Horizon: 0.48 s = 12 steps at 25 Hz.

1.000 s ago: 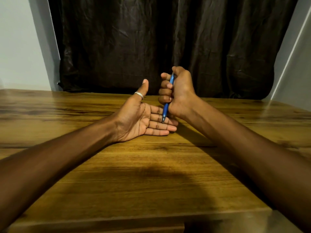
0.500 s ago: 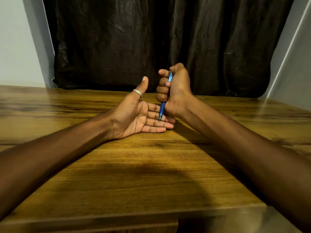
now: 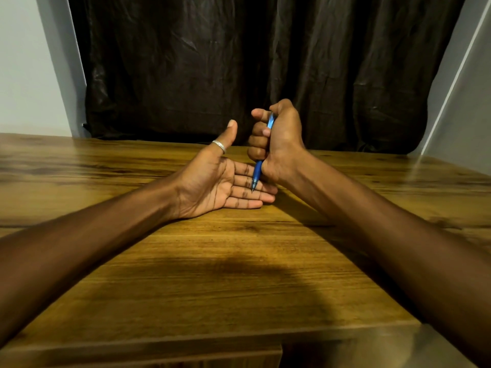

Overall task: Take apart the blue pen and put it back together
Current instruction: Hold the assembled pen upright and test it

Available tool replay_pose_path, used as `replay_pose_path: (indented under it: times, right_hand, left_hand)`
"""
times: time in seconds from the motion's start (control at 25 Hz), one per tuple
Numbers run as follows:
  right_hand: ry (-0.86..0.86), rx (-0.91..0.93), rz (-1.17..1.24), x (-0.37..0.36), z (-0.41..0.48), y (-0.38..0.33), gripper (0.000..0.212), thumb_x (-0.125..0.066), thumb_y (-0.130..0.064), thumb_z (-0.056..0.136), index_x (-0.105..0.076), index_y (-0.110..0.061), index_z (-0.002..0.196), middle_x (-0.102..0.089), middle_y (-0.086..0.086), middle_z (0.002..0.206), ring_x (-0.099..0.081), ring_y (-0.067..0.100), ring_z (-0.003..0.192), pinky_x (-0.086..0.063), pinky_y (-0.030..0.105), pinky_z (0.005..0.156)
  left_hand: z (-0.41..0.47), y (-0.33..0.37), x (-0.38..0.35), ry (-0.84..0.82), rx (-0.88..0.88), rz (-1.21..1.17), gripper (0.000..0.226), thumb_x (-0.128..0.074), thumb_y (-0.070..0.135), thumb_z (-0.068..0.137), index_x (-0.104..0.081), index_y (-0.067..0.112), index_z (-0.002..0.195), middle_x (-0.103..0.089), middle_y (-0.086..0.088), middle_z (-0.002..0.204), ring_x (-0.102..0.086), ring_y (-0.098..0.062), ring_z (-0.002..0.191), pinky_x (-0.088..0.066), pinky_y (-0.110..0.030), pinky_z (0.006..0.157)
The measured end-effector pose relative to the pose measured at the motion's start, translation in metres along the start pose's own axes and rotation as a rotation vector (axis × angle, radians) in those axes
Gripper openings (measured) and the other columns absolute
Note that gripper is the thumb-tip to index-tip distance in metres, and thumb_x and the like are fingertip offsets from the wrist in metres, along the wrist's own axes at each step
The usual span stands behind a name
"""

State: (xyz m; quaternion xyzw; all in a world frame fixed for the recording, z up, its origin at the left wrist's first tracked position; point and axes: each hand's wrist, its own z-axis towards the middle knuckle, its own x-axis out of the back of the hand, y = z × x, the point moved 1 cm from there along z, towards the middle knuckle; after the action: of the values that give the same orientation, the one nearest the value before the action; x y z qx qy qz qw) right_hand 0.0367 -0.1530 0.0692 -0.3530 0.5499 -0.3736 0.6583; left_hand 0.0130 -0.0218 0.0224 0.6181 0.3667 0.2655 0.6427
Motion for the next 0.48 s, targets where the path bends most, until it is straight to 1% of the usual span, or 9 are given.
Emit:
replay_pose_path:
  times: [0.24,0.48]
  right_hand:
    - [0.000,-0.006,-0.006,0.0019,-0.0014,-0.0016,0.038,-0.034,-0.040,0.101,-0.057,-0.013,0.087,-0.033,-0.008,0.047,-0.024,0.007,0.040,-0.018,0.021,0.038]
    - [0.001,0.007,-0.006,0.0015,-0.0013,-0.0008,0.033,-0.033,-0.035,0.100,-0.056,-0.013,0.088,-0.032,-0.008,0.047,-0.023,0.008,0.040,-0.017,0.021,0.038]
  left_hand:
    - [0.0010,-0.0002,-0.0001,0.004,0.000,0.007,0.111,-0.028,0.088,0.083,-0.054,-0.008,0.133,-0.066,-0.031,0.127,-0.064,-0.037,0.122,-0.052,-0.042,0.103]
    - [0.0020,-0.0009,0.0003,0.007,0.001,0.019,0.111,-0.028,0.088,0.083,-0.054,-0.007,0.133,-0.066,-0.030,0.127,-0.065,-0.037,0.122,-0.050,-0.042,0.104]
